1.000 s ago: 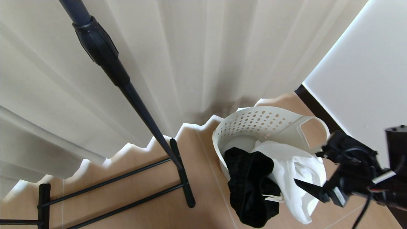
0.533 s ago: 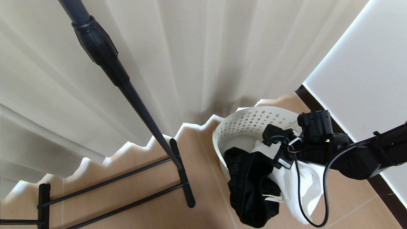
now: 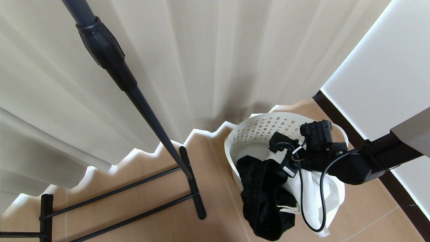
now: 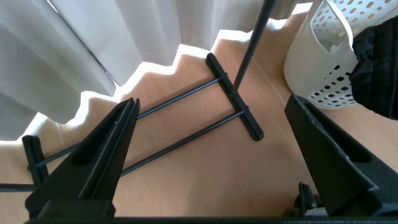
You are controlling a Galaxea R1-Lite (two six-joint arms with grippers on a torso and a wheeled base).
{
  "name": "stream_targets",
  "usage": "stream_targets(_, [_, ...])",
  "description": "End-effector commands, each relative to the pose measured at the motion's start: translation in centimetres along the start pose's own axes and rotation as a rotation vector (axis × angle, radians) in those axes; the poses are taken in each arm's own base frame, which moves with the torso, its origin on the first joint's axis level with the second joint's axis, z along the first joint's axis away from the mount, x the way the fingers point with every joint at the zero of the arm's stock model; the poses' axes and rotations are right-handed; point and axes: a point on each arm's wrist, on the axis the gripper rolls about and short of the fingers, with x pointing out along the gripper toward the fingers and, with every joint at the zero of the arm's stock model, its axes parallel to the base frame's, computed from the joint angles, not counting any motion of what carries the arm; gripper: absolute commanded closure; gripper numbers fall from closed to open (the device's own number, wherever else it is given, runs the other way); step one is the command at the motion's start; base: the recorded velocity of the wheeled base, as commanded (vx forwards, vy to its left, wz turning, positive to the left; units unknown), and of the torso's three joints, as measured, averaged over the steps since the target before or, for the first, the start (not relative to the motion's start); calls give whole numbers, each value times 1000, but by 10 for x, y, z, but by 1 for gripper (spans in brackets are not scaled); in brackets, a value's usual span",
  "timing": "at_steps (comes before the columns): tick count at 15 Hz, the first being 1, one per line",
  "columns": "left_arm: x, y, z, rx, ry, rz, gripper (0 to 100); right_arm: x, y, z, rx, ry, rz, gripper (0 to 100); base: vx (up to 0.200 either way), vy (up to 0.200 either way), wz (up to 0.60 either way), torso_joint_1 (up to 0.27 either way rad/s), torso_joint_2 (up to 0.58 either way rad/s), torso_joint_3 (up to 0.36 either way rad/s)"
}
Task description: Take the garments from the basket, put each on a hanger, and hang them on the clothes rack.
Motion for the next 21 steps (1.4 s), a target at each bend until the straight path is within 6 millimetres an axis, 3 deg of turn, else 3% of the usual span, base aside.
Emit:
stream_targets(1, [0,0,0,0,1,1,0,7,1,1,41,-34,4,0,0,0,0,0,0,0])
stream_targets(11, [0,0,0,0,1,1,0,-1,7,0,42,-127,133,0,0,0,0,0,0,0])
stream_targets(18, [0,0,0,0,1,1,0,1,14,-10,-91,-130,183,0,0,0,0,0,0,0])
stream_targets(21, [0,0,0,0,1,1,0,3,8,-1,-58,-154,159,0,0,0,0,0,0,0])
